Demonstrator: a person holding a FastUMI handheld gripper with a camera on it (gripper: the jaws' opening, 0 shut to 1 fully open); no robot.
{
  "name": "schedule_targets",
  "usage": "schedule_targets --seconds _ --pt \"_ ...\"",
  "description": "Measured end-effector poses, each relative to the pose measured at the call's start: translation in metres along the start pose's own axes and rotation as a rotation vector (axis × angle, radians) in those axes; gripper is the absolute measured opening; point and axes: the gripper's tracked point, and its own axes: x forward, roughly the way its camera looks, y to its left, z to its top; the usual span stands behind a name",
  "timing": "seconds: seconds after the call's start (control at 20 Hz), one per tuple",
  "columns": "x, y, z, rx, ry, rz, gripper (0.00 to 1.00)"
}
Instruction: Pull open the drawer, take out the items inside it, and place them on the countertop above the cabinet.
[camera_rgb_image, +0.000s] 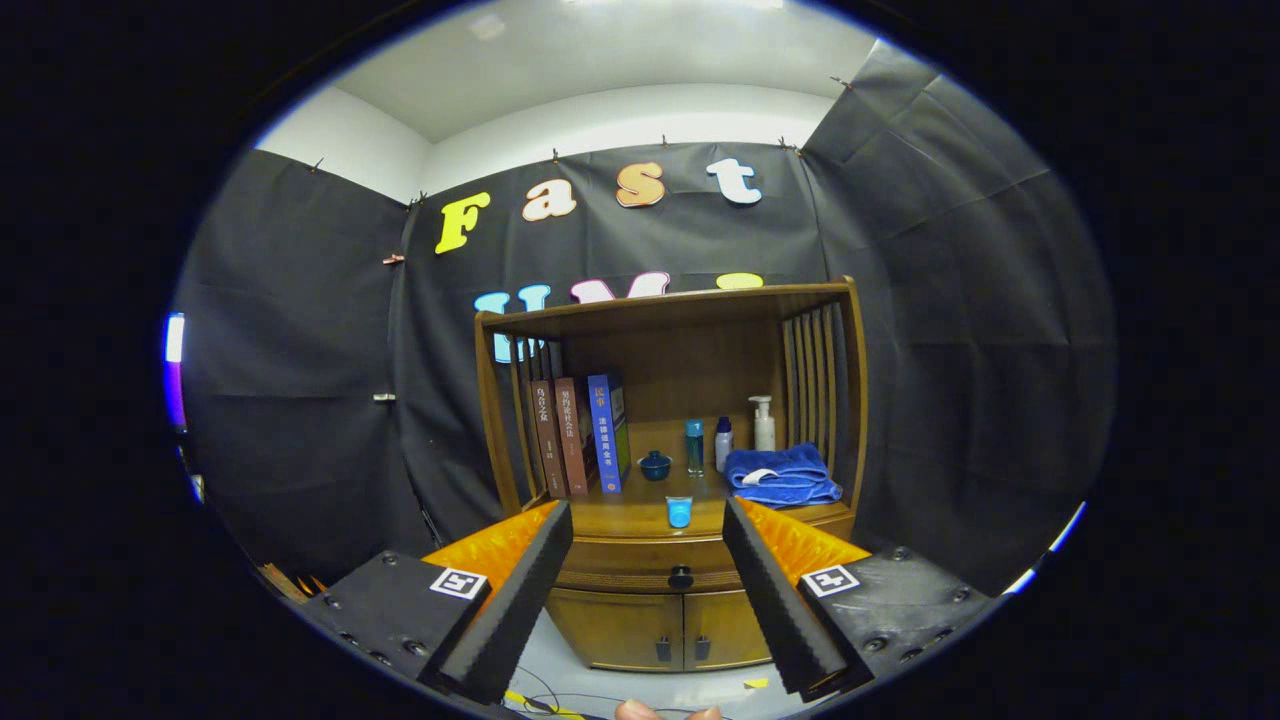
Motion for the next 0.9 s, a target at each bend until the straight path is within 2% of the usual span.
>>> schedule_targets --seconds 0.3,0.9 --pt "-0.02 0.0 0.027 -0.028 -0.055 -0.008 0.98" --pt "-0.025 -0.005 0.028 -0.027 -0.058 -0.011 0.99"
